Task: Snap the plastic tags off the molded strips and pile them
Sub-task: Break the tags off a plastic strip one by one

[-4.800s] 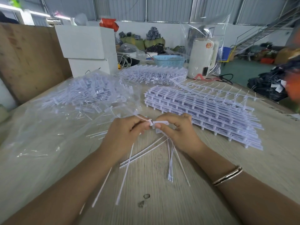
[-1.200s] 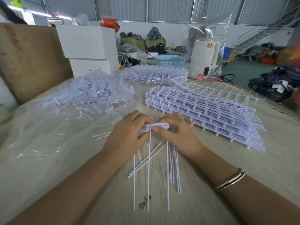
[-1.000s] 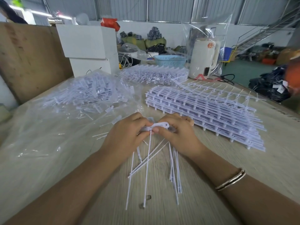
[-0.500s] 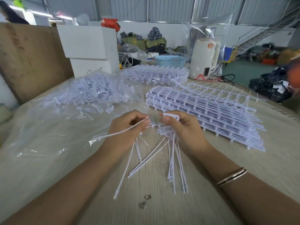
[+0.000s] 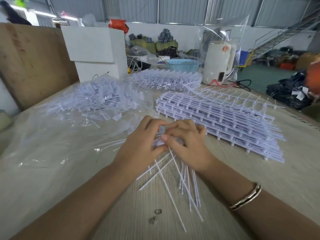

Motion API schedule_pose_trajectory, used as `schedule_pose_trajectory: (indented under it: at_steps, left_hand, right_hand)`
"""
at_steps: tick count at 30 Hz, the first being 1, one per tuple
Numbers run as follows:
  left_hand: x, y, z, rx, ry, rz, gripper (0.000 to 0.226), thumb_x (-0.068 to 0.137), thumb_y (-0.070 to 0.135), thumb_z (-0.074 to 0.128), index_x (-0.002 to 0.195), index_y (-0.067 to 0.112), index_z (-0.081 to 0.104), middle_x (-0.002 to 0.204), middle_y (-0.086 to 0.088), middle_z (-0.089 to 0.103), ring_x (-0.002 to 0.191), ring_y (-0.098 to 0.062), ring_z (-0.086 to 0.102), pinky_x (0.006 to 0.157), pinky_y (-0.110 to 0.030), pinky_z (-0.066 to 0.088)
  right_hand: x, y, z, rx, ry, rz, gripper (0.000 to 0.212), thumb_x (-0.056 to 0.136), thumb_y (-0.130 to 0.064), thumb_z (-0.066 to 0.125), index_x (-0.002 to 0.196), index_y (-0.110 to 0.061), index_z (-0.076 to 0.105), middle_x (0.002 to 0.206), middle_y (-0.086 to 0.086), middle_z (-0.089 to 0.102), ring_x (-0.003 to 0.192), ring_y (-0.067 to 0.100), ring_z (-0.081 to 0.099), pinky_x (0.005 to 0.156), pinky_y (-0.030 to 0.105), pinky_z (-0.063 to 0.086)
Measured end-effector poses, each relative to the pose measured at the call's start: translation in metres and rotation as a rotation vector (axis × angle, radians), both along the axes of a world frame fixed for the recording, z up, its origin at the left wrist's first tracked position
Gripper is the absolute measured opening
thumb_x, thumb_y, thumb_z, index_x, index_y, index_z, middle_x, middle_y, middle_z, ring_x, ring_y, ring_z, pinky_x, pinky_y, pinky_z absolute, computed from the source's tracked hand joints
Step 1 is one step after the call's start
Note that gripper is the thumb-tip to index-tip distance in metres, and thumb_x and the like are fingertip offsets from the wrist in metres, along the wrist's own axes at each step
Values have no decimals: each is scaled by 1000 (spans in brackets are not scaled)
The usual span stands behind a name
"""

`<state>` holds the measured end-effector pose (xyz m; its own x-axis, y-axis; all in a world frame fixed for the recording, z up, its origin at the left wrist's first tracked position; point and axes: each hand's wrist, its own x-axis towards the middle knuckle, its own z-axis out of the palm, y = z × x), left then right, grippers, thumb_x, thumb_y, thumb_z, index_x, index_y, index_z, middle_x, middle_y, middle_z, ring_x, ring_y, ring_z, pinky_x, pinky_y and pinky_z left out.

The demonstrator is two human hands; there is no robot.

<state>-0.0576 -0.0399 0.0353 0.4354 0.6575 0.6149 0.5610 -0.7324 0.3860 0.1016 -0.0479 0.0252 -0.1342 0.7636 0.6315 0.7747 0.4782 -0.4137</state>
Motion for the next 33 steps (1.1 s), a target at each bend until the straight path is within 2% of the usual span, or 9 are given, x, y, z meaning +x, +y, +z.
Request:
schedule_pose_trajectory:
  at_steps: [2, 5, 10, 13, 17, 23, 26, 29, 33]
  left_hand:
    - [1, -1, 0, 15, 28, -13, 50, 76, 23, 74, 120, 13, 54, 104, 11, 38, 71, 2, 48, 63, -22, 46]
    - [0, 0, -2, 19, 40, -30, 47, 82, 40, 63, 120, 16, 52, 104, 12, 42, 77, 6, 48, 68, -12, 40]
    - [-5, 3, -4, -105, 58, -21, 37, 82, 28, 53, 117, 19, 51, 103, 6, 58, 88, -14, 57, 76, -39, 47]
    - [-5, 5, -6, -7, 139, 10, 29, 84, 18, 59, 113, 17, 53, 96, 5, 60, 80, -14, 55, 69, -37, 46]
    - [-5, 6, -6, 40, 104, 24, 14, 91, 24, 56, 102, 16, 57, 75, 8, 57, 63, -12, 50, 54, -33, 40]
    - [-6, 8, -6, -86, -39, -24, 9, 89, 21, 61, 98, 18, 62, 64, 12, 60, 52, -4, 54, 52, -22, 41]
    - [-4, 7, -3, -259, -193, -94, 15, 88, 16, 62, 90, 31, 63, 82, 6, 72, 71, -17, 67, 68, -34, 52]
    - [-5, 8, -3, -394, -262, -152, 18, 86, 15, 64, 87, 32, 62, 86, 16, 72, 78, -6, 69, 70, -19, 52]
    - [-6, 12, -4, -570, -361, -258, 7, 83, 19, 64, 88, 25, 63, 87, 13, 73, 78, -6, 70, 64, -12, 49]
  right_hand:
    - [-1, 0, 0, -31, -66, 8, 34, 85, -49, 52, 75, -22, 70, 95, -18, 61, 99, -1, 39, 85, 25, 12]
    - [5, 2, 4, -55, 45, -3, 25, 84, -38, 47, 71, -23, 62, 83, -18, 58, 95, 8, 47, 86, 28, 17]
    - [15, 2, 5, -162, 350, -65, 36, 93, -14, 50, 64, -35, 50, 71, -26, 54, 86, -15, 40, 83, 30, 16]
    - [13, 1, 5, -183, 274, -55, 27, 92, -26, 48, 66, -35, 51, 71, -19, 51, 86, -8, 41, 81, 30, 15]
    - [6, -2, 6, -197, 173, 47, 17, 81, -49, 52, 67, -40, 54, 74, -15, 54, 83, -7, 41, 83, 32, 17]
    - [6, -4, 10, -260, 333, 215, 13, 83, -30, 67, 84, -17, 66, 81, 9, 62, 80, 12, 50, 91, 62, 33]
    - [6, -3, 9, -246, 372, 250, 11, 83, -25, 68, 85, -15, 66, 84, 15, 64, 79, 19, 53, 88, 57, 35]
    - [8, -3, 8, -256, 430, 301, 8, 84, -17, 68, 85, -9, 65, 85, 20, 64, 80, 30, 56, 81, 49, 41]
    - [8, -3, 7, -281, 475, 370, 4, 83, -14, 66, 83, -16, 63, 78, 0, 64, 75, 7, 56, 71, 27, 41]
